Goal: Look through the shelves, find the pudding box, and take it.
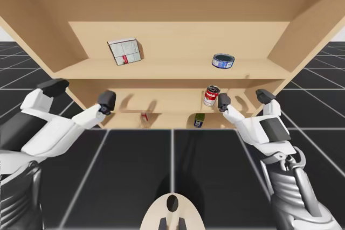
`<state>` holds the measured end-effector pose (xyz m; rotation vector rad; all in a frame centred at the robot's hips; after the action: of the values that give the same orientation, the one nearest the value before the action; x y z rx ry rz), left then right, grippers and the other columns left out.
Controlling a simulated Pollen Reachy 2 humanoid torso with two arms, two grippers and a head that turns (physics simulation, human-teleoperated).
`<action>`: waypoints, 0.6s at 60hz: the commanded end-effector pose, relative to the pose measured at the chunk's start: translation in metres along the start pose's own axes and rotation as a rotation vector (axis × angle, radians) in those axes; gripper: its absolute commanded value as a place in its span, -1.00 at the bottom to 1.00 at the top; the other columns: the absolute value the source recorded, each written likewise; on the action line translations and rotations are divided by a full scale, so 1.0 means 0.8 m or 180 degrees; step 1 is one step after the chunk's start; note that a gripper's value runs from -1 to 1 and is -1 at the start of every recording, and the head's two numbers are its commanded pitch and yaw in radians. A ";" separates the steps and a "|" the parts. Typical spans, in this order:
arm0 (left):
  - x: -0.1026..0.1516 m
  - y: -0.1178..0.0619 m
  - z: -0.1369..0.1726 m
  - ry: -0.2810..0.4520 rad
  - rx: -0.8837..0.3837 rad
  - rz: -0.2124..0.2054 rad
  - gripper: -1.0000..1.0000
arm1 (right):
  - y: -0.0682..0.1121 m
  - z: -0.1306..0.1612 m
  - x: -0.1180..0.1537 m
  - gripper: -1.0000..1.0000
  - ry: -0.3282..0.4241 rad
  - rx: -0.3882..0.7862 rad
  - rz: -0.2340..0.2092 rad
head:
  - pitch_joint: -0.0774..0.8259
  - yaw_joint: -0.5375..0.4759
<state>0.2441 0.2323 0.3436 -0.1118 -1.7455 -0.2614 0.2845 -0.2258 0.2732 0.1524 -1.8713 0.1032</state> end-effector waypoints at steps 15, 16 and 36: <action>0.041 0.015 -0.070 0.0181 -0.0209 0.0110 -1.00 | -0.001 0.002 0.002 -1.00 -0.0028 -0.0026 0.0010 | -0.55 0.61; 0.041 0.016 -0.073 0.0199 -0.0212 0.0126 -1.00 | -0.001 0.002 0.002 -1.00 -0.0029 -0.0028 0.0009 | -0.55 0.61; 0.026 0.035 -0.160 0.0396 -0.0082 0.0281 -1.00 | -0.005 0.003 0.006 -1.00 -0.0057 -0.0051 0.0006 | -0.53 0.62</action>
<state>0.3395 0.2283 0.3876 -0.2107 -1.6813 -0.2755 0.2823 -0.2288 0.2758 0.1407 -1.8854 0.0956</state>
